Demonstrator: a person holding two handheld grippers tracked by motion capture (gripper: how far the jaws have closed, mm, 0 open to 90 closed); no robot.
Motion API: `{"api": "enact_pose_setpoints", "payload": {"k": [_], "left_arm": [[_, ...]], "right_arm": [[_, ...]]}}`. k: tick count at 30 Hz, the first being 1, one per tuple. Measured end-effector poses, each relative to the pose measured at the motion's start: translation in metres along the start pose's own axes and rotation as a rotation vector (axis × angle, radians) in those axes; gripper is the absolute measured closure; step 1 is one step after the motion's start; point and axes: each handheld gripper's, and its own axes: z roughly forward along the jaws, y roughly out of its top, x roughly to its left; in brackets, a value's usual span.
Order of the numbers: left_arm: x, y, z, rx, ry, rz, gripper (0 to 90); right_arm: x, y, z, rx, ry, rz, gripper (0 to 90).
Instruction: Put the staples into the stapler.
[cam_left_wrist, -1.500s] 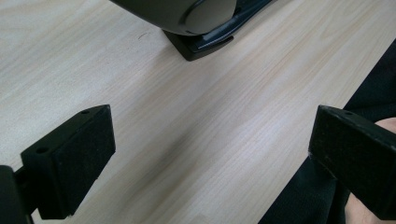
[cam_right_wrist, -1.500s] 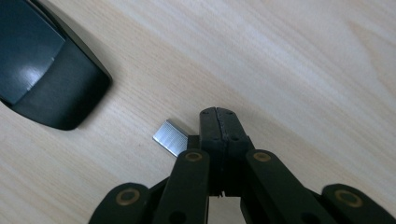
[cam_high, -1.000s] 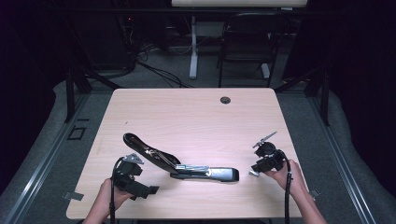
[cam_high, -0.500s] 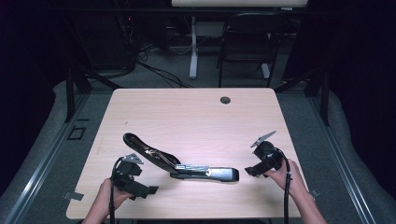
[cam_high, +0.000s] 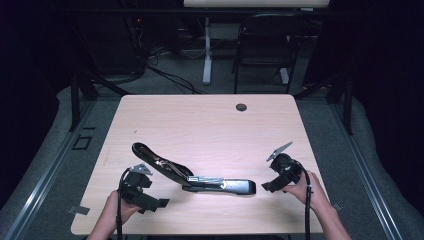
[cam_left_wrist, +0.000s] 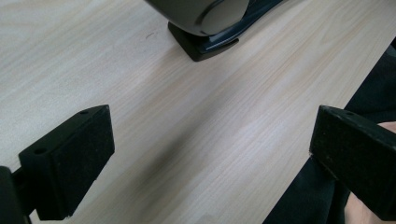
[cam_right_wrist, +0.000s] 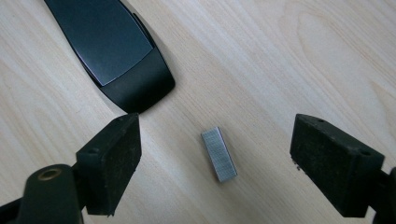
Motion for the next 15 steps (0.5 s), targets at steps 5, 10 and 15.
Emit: {"api": "enact_pose_setpoints", "payload": {"k": [5,10,15], "left_arm": [[-0.002,0.001,0.001,-0.004,0.0,-0.005,0.1],[-0.001,0.001,0.001,0.001,0.005,-0.007,0.1],[0.002,0.001,0.002,0.011,0.014,-0.005,0.0]], "right_arm": [[0.002,0.001,0.003,0.014,-0.017,-0.034,29.4],[0.002,-0.002,0.008,0.019,-0.006,-0.054,46.2],[0.0,-0.002,0.011,0.026,-0.022,-0.064,58.9]]}}
